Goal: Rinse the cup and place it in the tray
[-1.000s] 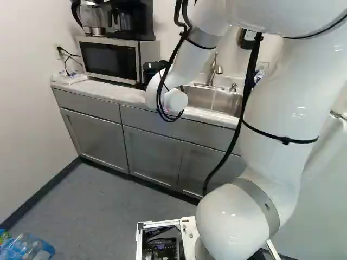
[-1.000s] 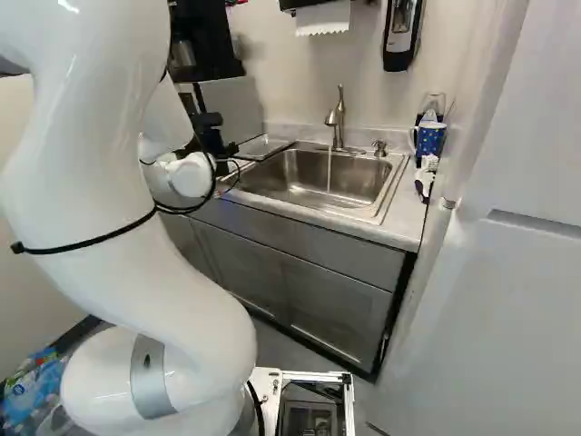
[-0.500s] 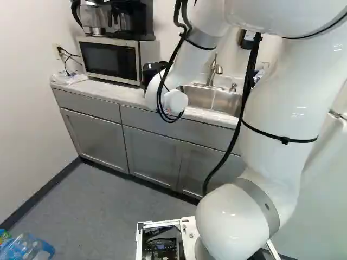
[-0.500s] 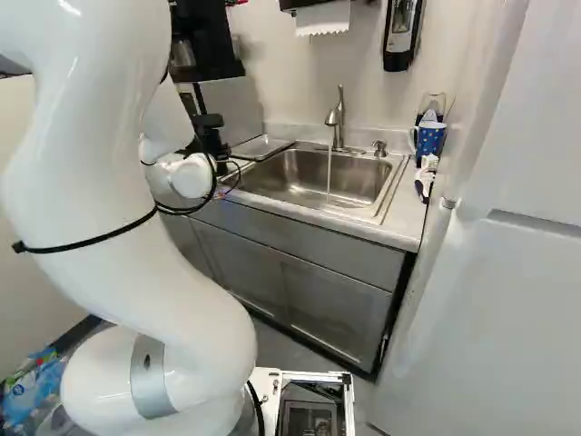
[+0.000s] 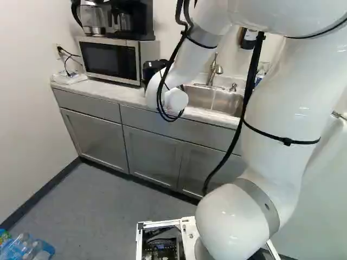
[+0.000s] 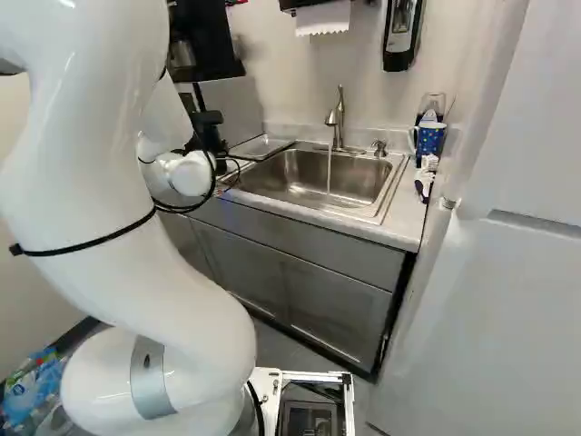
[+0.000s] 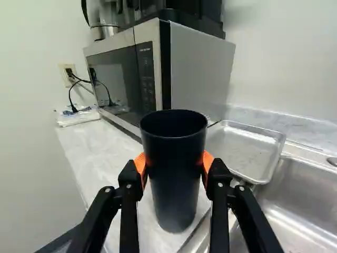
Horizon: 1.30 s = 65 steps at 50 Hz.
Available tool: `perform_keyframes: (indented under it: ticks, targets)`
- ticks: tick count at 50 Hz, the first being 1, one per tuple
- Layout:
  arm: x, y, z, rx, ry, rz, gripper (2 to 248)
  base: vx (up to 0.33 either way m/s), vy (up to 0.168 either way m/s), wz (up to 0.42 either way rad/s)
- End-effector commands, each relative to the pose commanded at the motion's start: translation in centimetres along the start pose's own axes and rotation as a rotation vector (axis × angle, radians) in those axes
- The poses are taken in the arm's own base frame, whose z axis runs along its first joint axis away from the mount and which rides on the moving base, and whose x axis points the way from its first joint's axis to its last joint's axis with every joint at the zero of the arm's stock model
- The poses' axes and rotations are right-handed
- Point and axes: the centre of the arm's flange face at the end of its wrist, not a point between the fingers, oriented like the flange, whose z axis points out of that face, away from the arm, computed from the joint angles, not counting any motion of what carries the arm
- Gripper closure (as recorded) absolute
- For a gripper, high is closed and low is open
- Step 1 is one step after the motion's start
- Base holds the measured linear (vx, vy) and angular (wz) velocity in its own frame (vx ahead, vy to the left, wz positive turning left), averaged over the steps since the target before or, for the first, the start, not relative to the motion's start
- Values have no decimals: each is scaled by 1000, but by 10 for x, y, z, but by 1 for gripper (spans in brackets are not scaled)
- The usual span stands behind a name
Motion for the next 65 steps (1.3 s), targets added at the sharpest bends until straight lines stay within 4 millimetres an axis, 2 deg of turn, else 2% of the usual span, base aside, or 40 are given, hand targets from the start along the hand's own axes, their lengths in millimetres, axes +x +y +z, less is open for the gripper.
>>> perform_keyframes:
  ticks: [28,65]
  targets:
    - [29,38,-13,-78,60,1,128,0,0,0]
    - [28,92,-24,-191,59,4,128,0,0,0]
